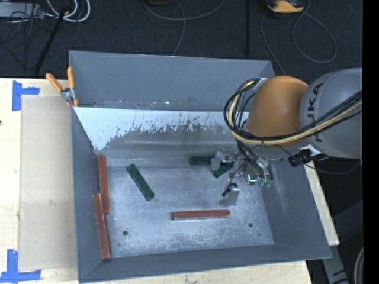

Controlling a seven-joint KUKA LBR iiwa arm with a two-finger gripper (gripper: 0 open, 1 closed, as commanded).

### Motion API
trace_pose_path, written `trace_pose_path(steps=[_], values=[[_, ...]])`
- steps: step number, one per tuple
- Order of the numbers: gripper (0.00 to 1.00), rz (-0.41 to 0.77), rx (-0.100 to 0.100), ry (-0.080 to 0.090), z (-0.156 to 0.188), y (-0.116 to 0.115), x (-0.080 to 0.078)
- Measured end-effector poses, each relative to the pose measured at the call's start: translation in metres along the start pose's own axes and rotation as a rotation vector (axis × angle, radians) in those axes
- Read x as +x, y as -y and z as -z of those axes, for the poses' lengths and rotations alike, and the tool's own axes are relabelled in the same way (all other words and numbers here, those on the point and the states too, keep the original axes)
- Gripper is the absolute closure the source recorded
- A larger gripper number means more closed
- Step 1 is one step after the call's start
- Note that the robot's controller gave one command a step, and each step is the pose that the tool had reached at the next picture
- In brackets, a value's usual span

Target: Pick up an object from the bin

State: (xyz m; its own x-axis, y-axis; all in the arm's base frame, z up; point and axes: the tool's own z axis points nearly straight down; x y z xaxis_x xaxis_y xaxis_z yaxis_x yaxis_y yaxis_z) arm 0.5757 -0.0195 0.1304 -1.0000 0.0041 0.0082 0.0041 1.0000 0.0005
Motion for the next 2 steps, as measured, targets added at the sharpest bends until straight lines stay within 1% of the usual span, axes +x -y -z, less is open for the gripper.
trace_pose_path(steps=[1, 2], values=[[0.0, 0.023, -0.001, -0.007, -0.063, -0.0214, 0.0799], [1.0, 0.023, 0.001, 0.006, -0.0592, -0.0207, 0.0749]])
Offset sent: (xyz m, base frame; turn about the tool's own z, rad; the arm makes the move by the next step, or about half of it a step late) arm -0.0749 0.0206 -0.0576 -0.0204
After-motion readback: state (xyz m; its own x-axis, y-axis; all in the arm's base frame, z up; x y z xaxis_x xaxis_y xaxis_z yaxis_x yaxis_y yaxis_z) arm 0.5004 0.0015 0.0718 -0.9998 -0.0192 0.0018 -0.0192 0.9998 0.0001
